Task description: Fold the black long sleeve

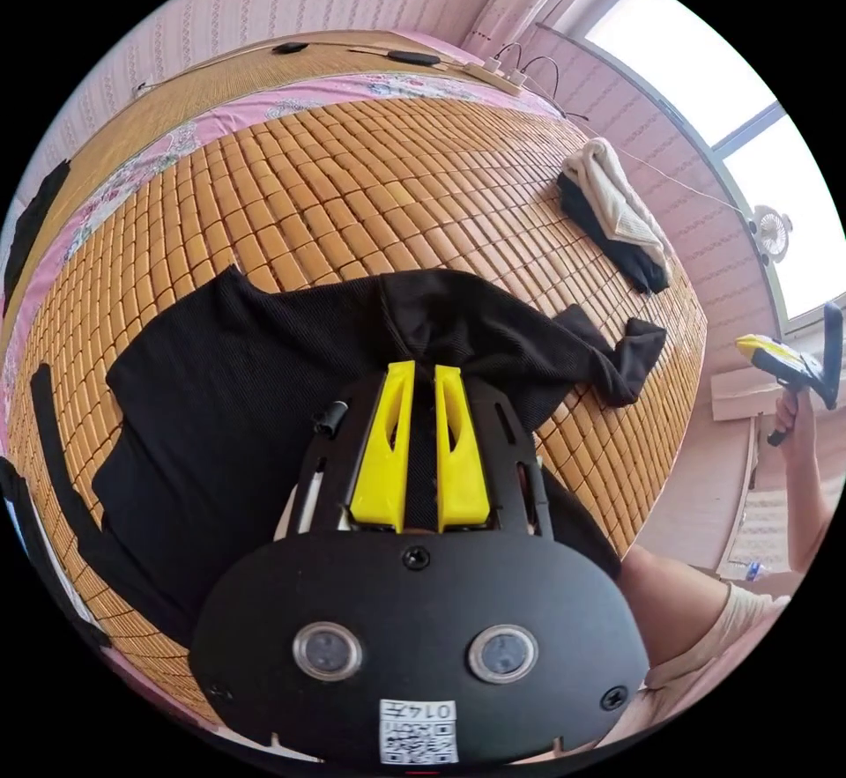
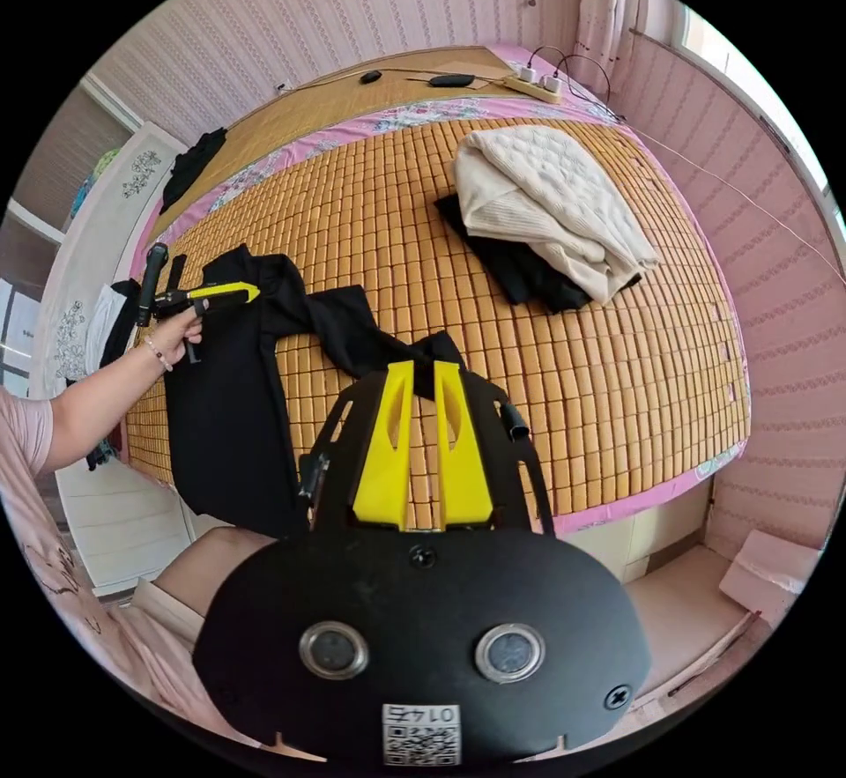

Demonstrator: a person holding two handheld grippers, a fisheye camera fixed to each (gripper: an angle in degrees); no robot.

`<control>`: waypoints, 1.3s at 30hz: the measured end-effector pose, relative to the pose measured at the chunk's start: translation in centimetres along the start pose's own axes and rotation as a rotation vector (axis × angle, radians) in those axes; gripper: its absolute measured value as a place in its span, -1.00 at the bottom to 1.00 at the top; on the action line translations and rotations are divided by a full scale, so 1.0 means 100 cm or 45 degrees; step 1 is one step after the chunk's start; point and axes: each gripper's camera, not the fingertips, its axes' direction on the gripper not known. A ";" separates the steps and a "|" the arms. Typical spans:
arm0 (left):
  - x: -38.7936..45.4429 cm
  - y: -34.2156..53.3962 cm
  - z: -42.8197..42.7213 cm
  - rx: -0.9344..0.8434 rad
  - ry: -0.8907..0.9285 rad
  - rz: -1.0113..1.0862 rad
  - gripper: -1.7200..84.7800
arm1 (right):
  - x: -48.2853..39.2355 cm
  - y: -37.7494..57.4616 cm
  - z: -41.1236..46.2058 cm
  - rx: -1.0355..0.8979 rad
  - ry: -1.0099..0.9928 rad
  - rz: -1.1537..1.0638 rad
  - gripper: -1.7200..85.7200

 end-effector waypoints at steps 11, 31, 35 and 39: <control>0.088 -0.043 0.051 -0.067 -0.024 0.231 -0.82 | 0.063 0.029 0.110 -0.275 -0.005 0.204 -0.89; 0.091 -0.082 0.073 0.061 -0.027 0.234 -0.84 | 0.231 0.018 0.016 -0.074 -0.203 0.435 -0.76; 0.096 -0.087 0.102 -0.061 -0.034 0.287 -0.82 | 0.203 0.006 0.053 -0.221 -0.236 0.270 -0.75; 0.109 -0.081 0.131 -0.141 -0.100 0.360 -0.95 | 0.196 0.010 0.062 -0.249 -0.173 0.264 -0.89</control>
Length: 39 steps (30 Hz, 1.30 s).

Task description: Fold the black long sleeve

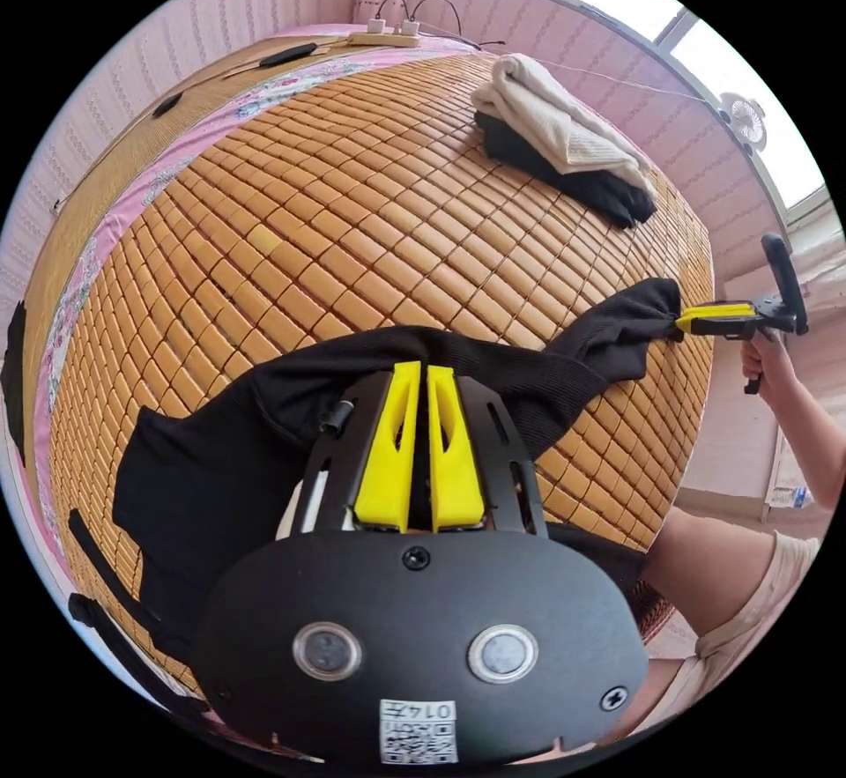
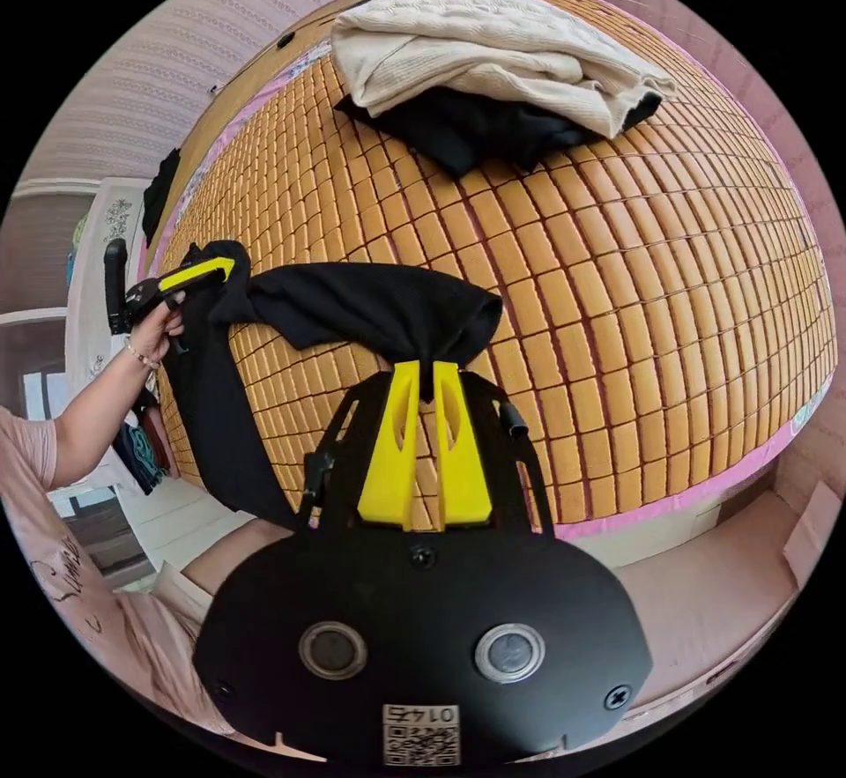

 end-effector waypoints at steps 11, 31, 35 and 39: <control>-0.019 0.001 -0.033 0.249 0.075 -0.087 -0.98 | 0.116 0.030 -0.098 0.155 -0.543 0.390 -0.89; -0.032 0.003 -0.018 0.188 0.110 -0.132 -0.98 | -0.018 0.049 -0.007 -0.242 -0.188 -0.179 -0.96; -0.034 0.005 -0.025 0.205 0.103 -0.134 -0.98 | 0.013 0.039 -0.031 -0.232 -0.142 -0.142 -0.94; -0.035 0.006 -0.021 0.188 0.100 -0.151 -0.98 | 0.004 0.029 -0.015 -0.160 -0.166 -0.217 -0.79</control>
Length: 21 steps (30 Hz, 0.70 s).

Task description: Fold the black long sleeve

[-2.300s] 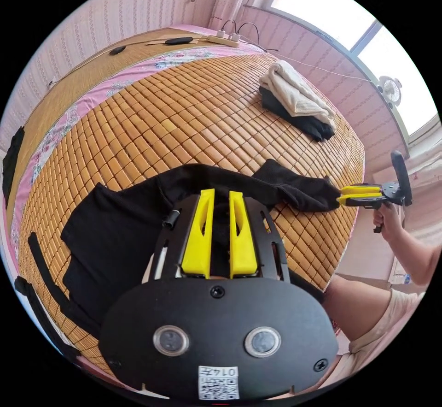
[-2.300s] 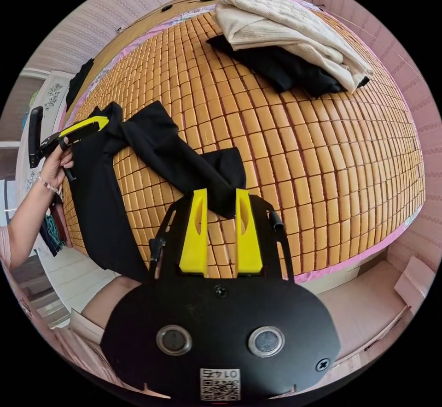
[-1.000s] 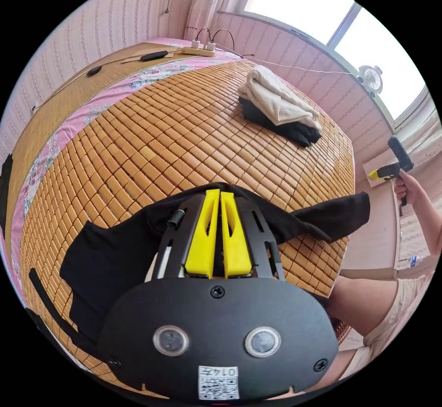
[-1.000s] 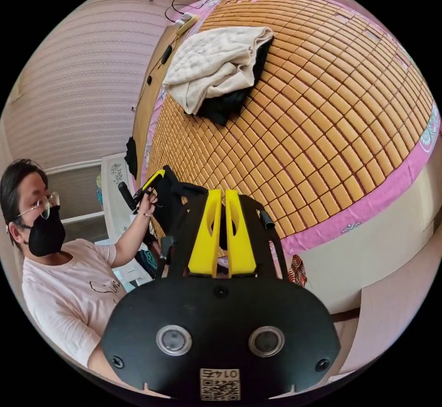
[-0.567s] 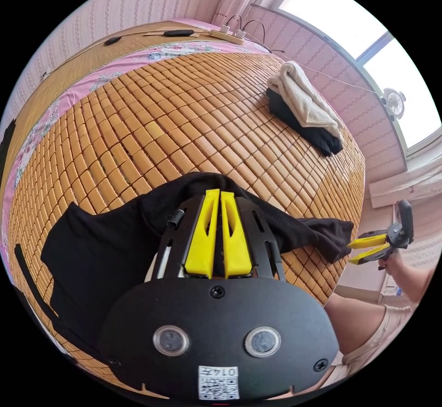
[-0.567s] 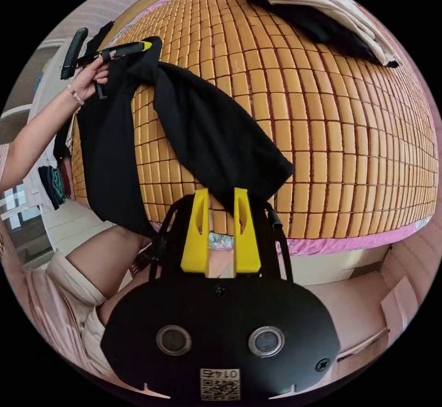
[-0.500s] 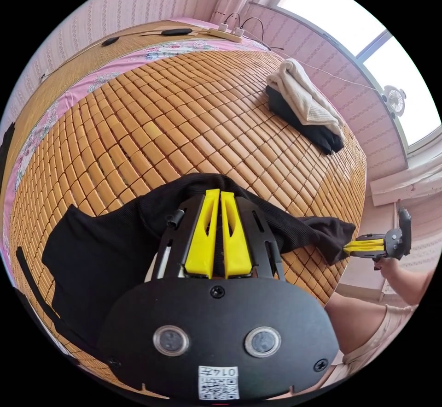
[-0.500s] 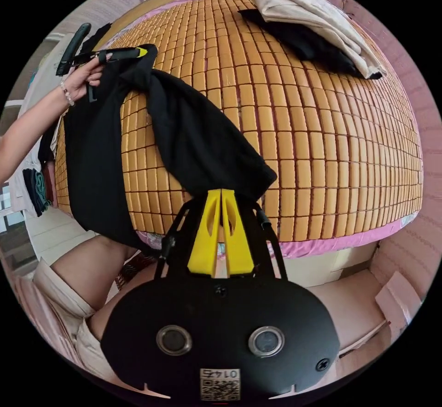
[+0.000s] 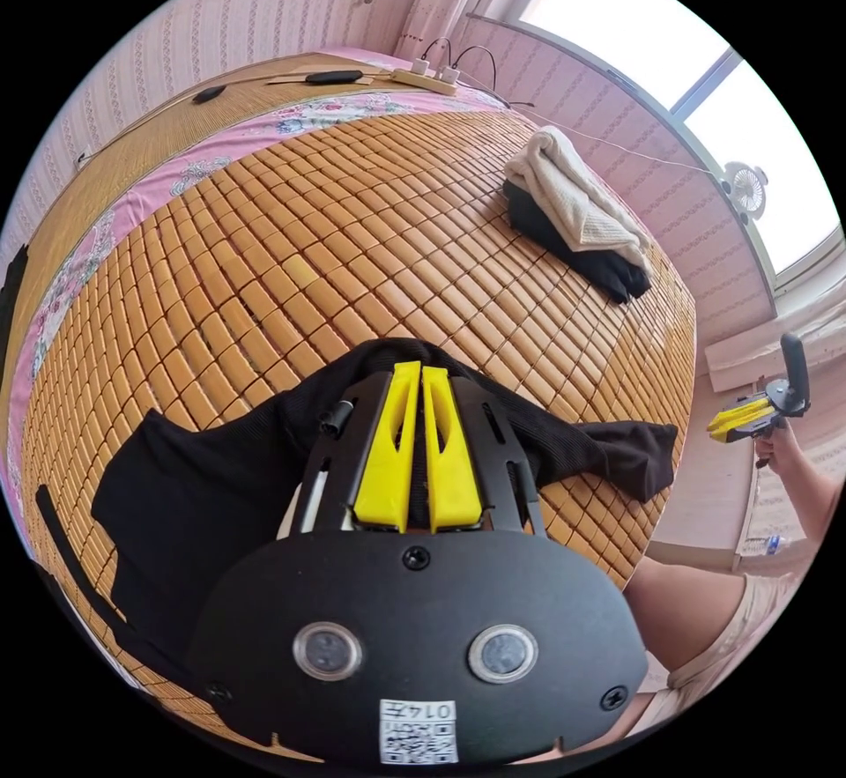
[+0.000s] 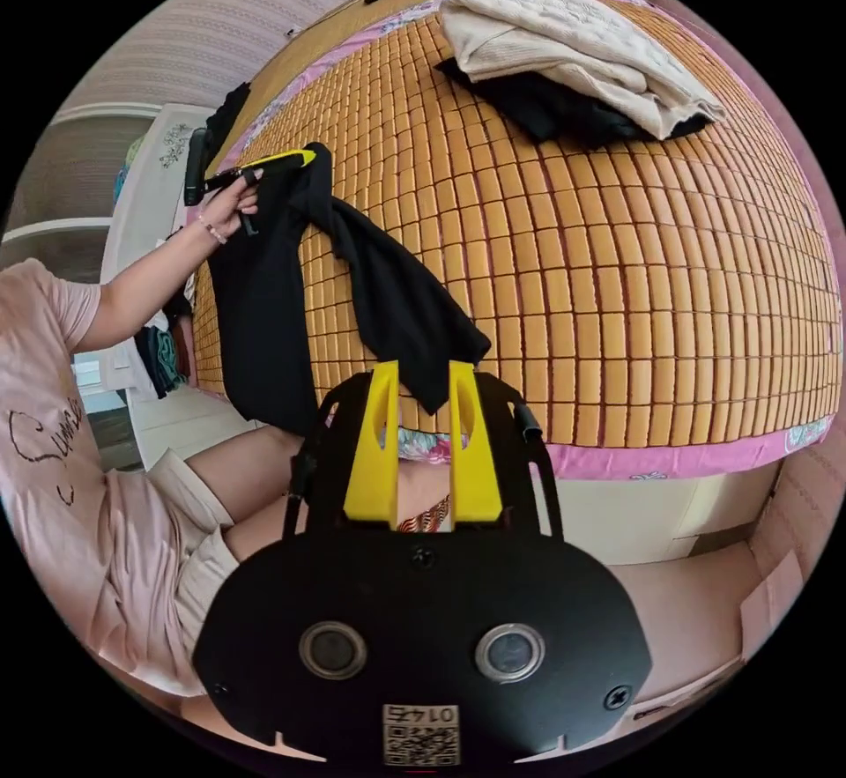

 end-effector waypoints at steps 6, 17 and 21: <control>0.005 0.006 0.004 -0.030 -0.010 -0.007 -0.98 | -0.052 -0.015 0.114 -0.142 0.283 -0.122 -0.82; 0.004 0.020 -0.028 0.045 -0.022 -0.003 -0.98 | 0.047 -0.049 0.008 0.067 -0.162 0.107 -0.92; 0.002 0.025 -0.025 0.024 -0.041 -0.058 -0.98 | 0.107 -0.072 0.022 0.209 -0.016 0.300 -0.83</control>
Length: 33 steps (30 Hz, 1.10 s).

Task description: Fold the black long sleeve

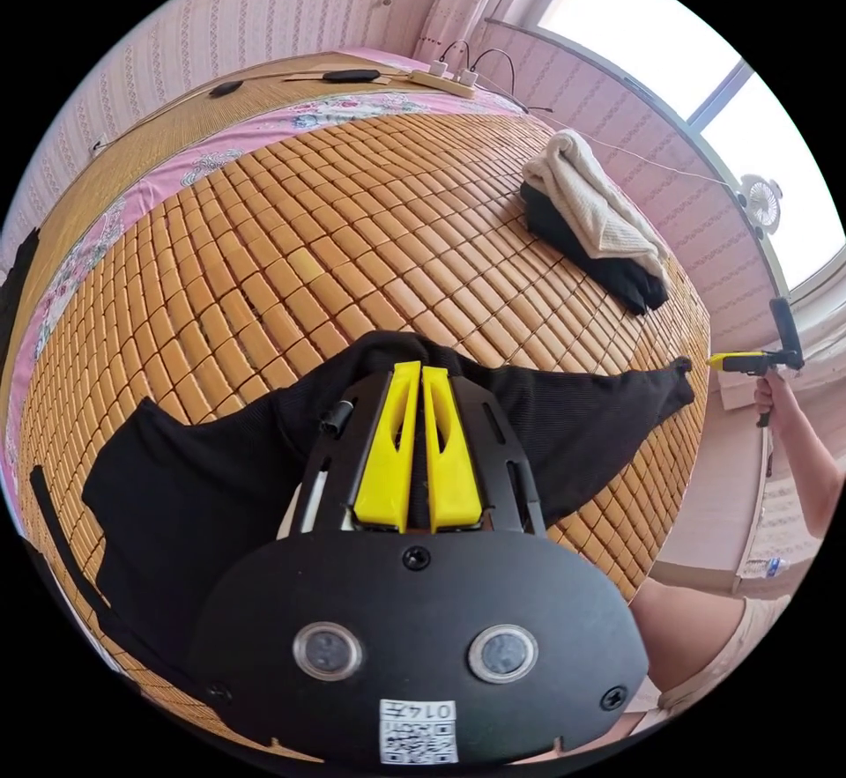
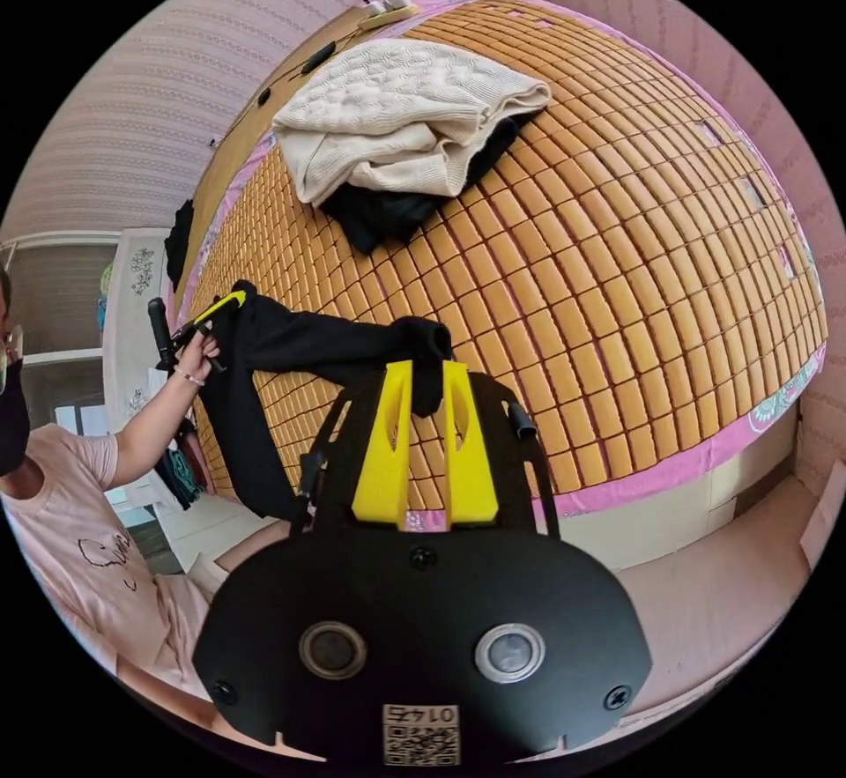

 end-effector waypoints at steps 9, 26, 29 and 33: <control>-0.008 0.020 -0.027 0.066 -0.007 -0.098 -0.98 | -0.017 -0.007 0.098 -0.014 0.140 0.028 -0.92; -0.027 0.059 -0.113 0.206 0.066 -0.277 -0.98 | -0.080 -0.016 0.196 -0.119 0.243 -0.150 -0.96; -0.025 0.098 -0.163 0.274 0.040 -0.288 -0.97 | -0.115 -0.018 0.223 -0.172 0.199 -0.283 -0.96; -0.058 0.184 -0.227 0.331 -0.048 -0.503 -0.98 | -0.193 -0.036 0.271 -0.202 0.171 -0.522 -0.95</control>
